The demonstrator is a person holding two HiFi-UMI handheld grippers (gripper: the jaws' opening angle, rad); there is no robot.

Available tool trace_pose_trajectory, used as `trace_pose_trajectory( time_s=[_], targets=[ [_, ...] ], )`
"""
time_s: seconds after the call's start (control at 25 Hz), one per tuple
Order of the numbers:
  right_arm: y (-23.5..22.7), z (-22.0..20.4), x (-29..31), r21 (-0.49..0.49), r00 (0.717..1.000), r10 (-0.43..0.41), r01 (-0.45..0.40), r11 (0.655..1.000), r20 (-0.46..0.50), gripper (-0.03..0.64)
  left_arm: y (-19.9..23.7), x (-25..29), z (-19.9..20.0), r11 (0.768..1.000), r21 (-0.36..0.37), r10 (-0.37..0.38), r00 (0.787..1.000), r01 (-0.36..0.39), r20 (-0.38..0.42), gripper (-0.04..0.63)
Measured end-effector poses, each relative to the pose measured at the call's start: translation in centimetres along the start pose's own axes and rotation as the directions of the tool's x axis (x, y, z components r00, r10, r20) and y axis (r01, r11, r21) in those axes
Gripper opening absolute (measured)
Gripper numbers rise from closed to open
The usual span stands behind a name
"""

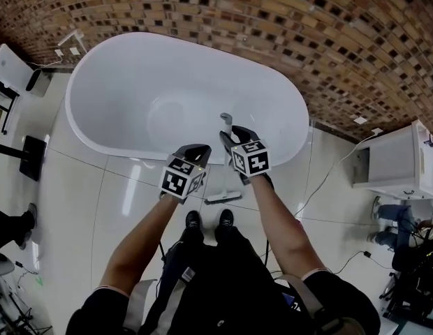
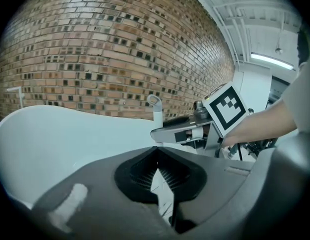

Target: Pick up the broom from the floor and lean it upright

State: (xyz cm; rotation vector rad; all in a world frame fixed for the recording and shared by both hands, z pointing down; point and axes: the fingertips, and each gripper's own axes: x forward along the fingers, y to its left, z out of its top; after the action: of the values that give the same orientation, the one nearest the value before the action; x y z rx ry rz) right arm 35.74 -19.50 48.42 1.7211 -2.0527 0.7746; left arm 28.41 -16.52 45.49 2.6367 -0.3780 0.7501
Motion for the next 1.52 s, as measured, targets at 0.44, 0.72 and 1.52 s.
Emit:
trace_pose_trajectory(
  time_s=[0.44, 0.72, 1.52],
  targets=[
    [1.0, 3.1, -5.7, -0.046, 0.991, 0.009, -0.002, 0.999, 0.136, 0.145, -1.5, -2.3, 2.0, 1.0, -0.005, 0.005, 0.997, -0.005, 0.075, 0.0],
    [2.5, 5.7, -11.3, -0.027, 0.965, -0.004, 0.011, 1.0, 0.261, 0.01, -4.3, -4.4, 5.0, 0.999, 0.032, -0.036, 0.986, 0.031, 0.164, 0.0],
    [8.2, 12.4, -21.5, -0.101, 0.876, 0.077, -0.033, 0.994, 0.476, 0.005, -10.9, -10.7, 12.9, 0.987, 0.139, -0.12, 0.943, 0.08, 0.31, 0.0]
  ],
)
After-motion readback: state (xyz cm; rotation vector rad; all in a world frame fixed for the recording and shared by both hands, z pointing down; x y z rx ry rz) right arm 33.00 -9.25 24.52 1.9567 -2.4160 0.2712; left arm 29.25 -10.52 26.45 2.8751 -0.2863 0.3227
